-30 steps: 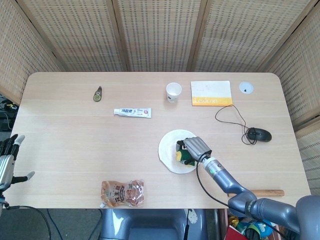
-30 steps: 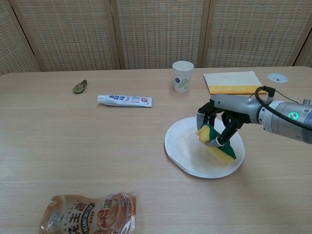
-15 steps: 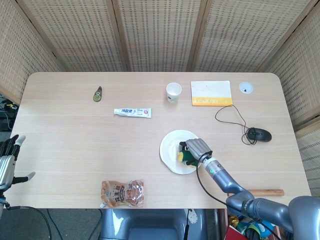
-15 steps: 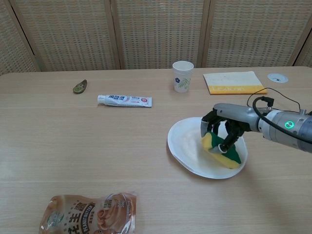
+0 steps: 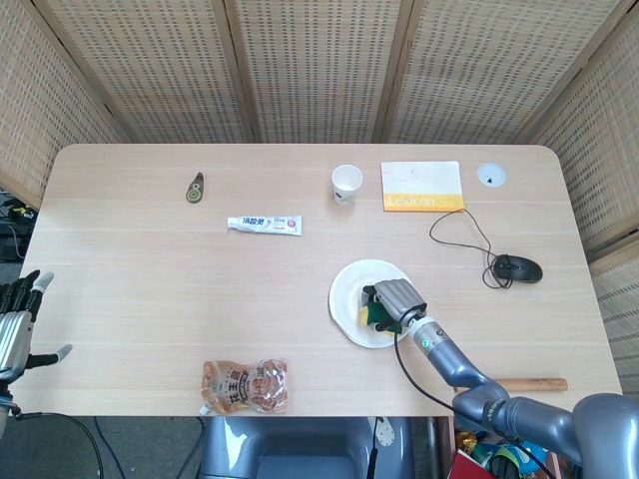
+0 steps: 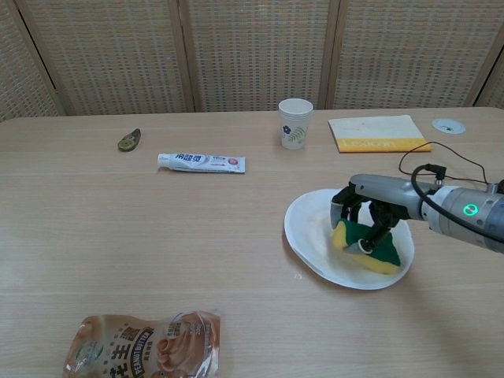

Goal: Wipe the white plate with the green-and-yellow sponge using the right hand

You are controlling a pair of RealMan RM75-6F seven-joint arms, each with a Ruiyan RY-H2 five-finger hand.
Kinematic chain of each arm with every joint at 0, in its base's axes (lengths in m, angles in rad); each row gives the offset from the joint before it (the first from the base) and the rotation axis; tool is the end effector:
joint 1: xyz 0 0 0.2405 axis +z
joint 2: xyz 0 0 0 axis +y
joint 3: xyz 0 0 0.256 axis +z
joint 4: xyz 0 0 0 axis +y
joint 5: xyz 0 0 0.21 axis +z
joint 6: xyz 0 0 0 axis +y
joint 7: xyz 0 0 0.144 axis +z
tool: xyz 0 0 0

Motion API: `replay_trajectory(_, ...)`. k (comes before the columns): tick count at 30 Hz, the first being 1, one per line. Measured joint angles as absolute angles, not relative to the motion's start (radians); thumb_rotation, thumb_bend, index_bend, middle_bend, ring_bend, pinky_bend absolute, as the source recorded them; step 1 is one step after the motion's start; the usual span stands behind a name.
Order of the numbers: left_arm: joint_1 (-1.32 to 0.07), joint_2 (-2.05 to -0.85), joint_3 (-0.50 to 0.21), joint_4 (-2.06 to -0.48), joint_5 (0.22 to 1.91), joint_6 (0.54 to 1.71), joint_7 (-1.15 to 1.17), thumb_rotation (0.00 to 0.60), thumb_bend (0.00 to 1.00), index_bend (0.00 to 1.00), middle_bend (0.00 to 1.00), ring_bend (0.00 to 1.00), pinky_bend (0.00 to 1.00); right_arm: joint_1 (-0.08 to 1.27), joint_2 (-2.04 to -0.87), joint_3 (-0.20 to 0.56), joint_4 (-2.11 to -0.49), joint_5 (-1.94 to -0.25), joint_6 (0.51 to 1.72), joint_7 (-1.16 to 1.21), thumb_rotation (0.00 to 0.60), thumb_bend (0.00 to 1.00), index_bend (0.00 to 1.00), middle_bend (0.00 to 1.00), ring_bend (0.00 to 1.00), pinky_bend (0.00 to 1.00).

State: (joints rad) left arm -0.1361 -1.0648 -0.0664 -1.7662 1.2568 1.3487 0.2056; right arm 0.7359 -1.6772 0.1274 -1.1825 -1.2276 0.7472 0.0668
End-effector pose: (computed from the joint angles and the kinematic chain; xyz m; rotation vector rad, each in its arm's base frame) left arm -0.3112 0.1936 0.1559 -1.3450 -1.0041 -0.6806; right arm -0.1931 -0.3461 -0.0668 1.9085 -1.2858 0.8664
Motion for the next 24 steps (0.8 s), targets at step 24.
replay_trajectory(24, -0.136, -1.057, -0.064, -1.767, 1.262, 1.349, 0.191, 0.600, 0.00, 0.00, 0.00, 0.00, 0.00, 0.754, -1.711, 0.159, -1.133, -1.253, 0.790, 0.054, 0.600, 0.30, 0.51, 0.48, 0.40, 0.67)
